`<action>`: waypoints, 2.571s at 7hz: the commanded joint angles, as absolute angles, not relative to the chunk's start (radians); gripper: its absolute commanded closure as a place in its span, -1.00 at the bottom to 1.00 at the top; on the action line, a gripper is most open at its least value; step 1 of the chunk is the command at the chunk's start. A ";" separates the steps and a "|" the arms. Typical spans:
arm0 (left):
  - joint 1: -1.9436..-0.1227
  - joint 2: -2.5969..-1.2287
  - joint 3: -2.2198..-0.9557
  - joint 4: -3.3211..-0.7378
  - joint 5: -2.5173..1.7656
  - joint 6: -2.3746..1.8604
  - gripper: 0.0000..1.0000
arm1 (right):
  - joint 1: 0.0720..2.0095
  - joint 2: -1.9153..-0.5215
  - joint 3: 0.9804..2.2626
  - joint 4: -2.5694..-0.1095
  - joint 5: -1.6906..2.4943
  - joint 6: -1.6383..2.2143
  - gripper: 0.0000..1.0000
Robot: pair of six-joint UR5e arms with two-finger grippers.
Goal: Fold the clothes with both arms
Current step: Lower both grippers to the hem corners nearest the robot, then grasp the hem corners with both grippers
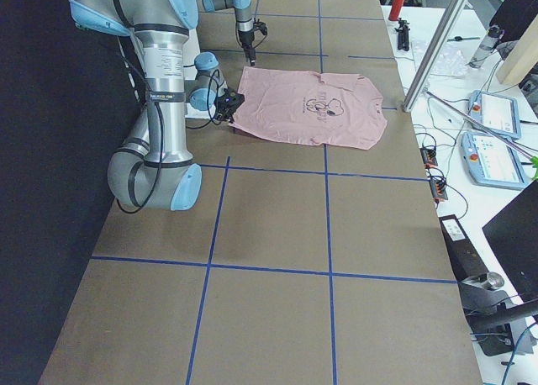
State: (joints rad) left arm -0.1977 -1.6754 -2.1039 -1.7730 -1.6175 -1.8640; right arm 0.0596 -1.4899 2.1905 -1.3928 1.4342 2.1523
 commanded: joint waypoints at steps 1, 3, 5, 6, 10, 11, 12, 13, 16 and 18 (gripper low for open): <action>-0.176 -1.678 -2.096 -1.764 -1.615 -1.875 -0.73 | 0.060 -1.494 2.191 -1.394 1.434 2.152 1.00; -0.173 -1.698 -2.063 -1.766 -1.617 -1.868 -0.70 | 0.060 -1.496 2.191 -1.394 1.433 2.154 1.00; -0.173 -1.701 -2.060 -1.767 -1.618 -1.868 -0.56 | 0.060 -1.499 2.191 -1.394 1.431 2.154 1.00; -0.173 -1.713 -2.050 -1.767 -1.618 -1.867 -0.46 | 0.058 -1.502 2.191 -1.394 1.430 2.154 1.00; -0.172 -1.712 -2.042 -1.767 -1.617 -1.873 -0.10 | 0.060 -1.502 2.191 -1.394 1.428 2.154 1.00; -0.172 -1.712 -2.042 -1.767 -1.618 -1.875 0.04 | 0.060 -1.503 2.191 -1.394 1.428 2.154 1.00; -0.172 -1.715 -2.043 -1.767 -1.618 -1.876 0.84 | 0.055 -1.503 2.191 -1.394 1.428 2.154 1.00; -0.172 -1.713 -2.043 -1.769 -1.620 -1.875 1.00 | 0.052 -1.503 2.191 -1.394 1.428 2.154 1.00; -0.173 -1.750 -2.065 -1.764 -1.631 -1.870 1.00 | 0.052 -1.514 2.191 -1.394 1.427 2.154 1.00; -0.173 -1.749 -2.167 -1.755 -1.632 -1.888 1.00 | 0.045 -1.599 2.250 -1.394 1.431 2.154 1.00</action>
